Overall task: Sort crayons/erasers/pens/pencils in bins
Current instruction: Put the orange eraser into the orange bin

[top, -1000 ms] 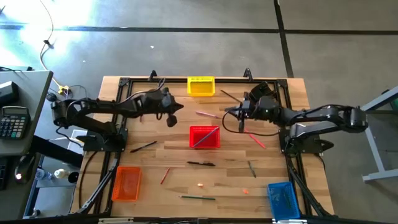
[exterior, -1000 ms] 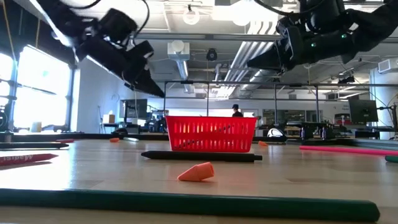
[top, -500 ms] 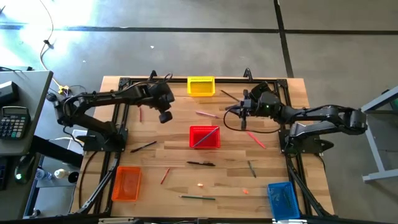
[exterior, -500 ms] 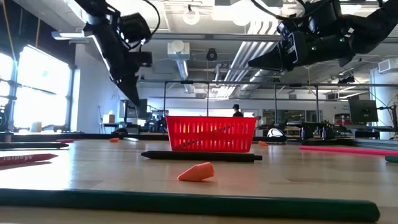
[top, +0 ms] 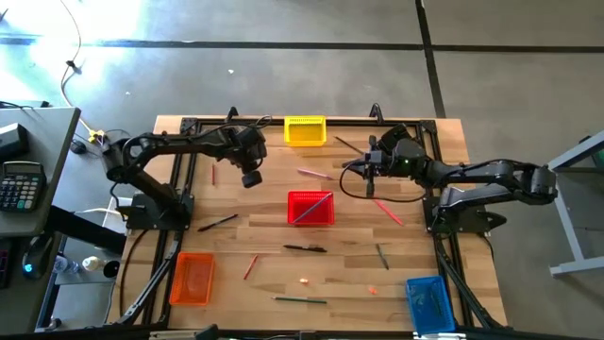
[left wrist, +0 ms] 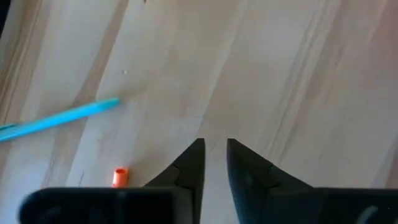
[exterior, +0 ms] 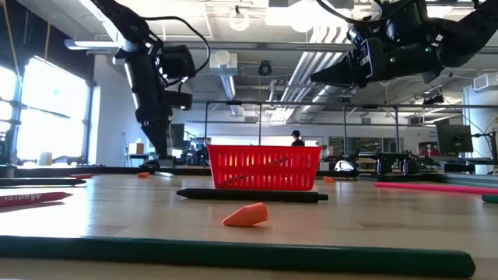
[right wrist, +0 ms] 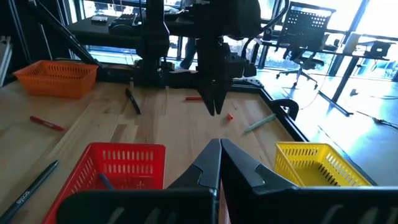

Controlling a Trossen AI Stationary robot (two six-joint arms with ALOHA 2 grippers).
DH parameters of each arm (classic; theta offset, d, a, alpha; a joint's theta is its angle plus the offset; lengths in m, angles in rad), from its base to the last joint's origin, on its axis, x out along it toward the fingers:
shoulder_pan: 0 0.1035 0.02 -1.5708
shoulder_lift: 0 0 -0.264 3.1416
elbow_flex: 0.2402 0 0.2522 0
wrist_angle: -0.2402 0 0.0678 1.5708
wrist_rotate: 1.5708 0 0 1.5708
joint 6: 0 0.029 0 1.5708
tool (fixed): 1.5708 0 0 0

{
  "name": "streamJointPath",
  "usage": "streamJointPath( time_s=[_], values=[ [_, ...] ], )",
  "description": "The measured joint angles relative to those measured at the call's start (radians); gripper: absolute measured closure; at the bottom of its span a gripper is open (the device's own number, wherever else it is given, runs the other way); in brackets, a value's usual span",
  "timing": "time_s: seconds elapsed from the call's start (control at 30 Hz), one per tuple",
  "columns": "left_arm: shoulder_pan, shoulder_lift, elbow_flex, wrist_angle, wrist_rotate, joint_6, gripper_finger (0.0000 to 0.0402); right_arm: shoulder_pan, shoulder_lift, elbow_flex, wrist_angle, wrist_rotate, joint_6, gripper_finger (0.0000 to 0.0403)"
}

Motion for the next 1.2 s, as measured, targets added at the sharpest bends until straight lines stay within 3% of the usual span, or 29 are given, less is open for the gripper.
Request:
streamJointPath(
  time_s=[0.23, 0.5, 0.9, 1.2],
  values=[
    [0.025, 0.000, 0.051, -0.063, 0.020, -0.008, 0.0301, 0.000, 0.000, 0.000, 0.000, 0.000, 0.000, 0.0403],
    [0.095, 0.120, 0.123, -0.081, 0.060, 0.030, 0.0301, 0.000, 0.000, 0.000, -0.004, 0.000, -0.003, 0.0403],
    [0.110, 0.325, 0.318, -0.310, -0.131, 0.102, 0.0264, 0.000, 0.000, 0.000, -0.004, 0.000, -0.011, 0.0403],
    [0.111, 0.421, 0.329, -0.354, -0.217, 0.119, 0.0248, 0.000, 0.000, 0.000, -0.005, 0.000, -0.015, 0.0403]
  ],
)
